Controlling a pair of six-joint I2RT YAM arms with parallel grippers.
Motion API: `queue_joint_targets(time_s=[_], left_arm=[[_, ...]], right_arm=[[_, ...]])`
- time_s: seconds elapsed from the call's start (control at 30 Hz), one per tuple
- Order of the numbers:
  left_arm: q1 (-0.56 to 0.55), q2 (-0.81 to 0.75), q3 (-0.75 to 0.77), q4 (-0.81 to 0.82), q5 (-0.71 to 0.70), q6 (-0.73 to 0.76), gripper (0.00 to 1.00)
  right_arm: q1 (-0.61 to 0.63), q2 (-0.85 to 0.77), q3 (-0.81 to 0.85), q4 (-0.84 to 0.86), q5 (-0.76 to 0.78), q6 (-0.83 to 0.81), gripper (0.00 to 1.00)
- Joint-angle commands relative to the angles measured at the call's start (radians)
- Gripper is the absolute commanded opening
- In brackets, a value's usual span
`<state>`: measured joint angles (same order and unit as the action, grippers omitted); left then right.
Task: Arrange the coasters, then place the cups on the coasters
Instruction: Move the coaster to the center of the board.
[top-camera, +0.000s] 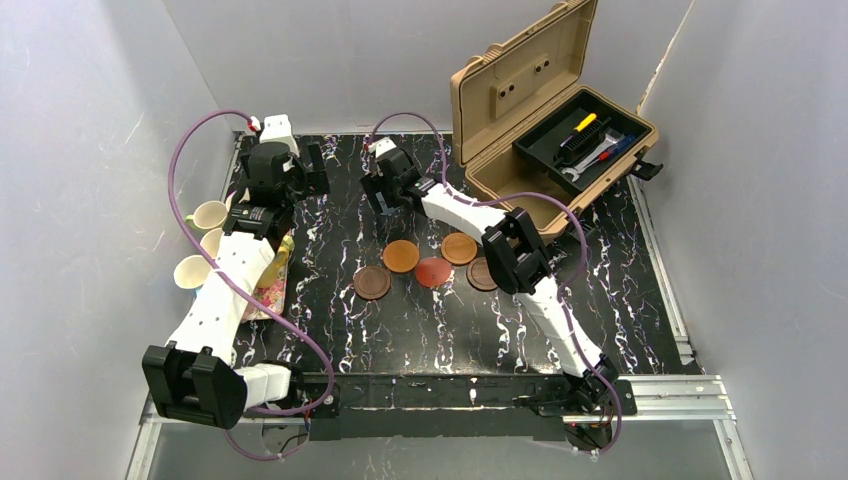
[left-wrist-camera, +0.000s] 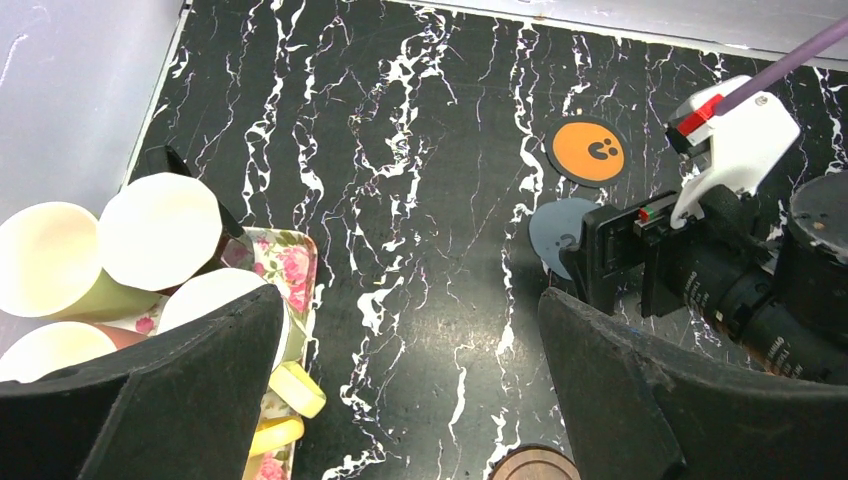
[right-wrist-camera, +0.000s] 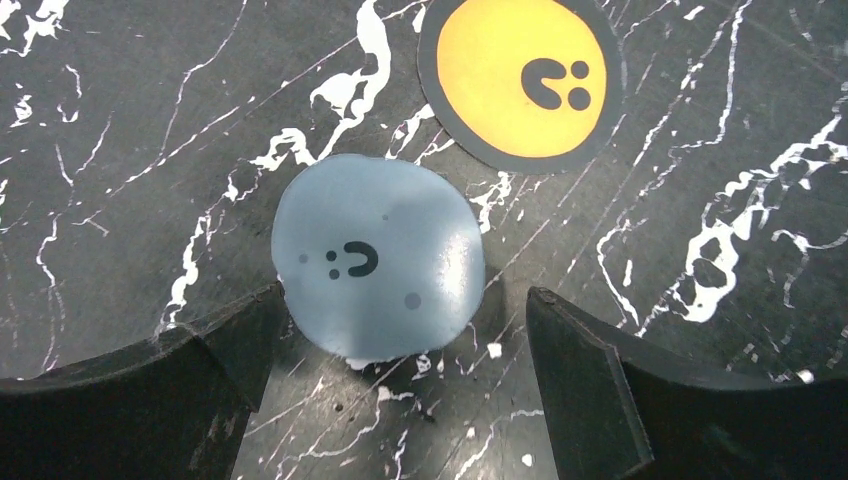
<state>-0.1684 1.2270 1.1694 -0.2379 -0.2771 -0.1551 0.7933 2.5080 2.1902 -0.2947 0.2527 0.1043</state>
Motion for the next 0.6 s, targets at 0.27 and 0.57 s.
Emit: queue_joint_targets(time_s=[0.27,0.57], left_arm=[[-0.027,-0.021,-0.005,0.014,-0.014,0.025,0.98],[-0.037,-0.01,-0.002,0.012,0.0,0.025,0.98]], right_arm=[[-0.042,0.095,0.078,0.149,-0.125,-0.004,0.99],[-0.052,0.141,0.094,0.15,-0.271,-0.062,0.99]])
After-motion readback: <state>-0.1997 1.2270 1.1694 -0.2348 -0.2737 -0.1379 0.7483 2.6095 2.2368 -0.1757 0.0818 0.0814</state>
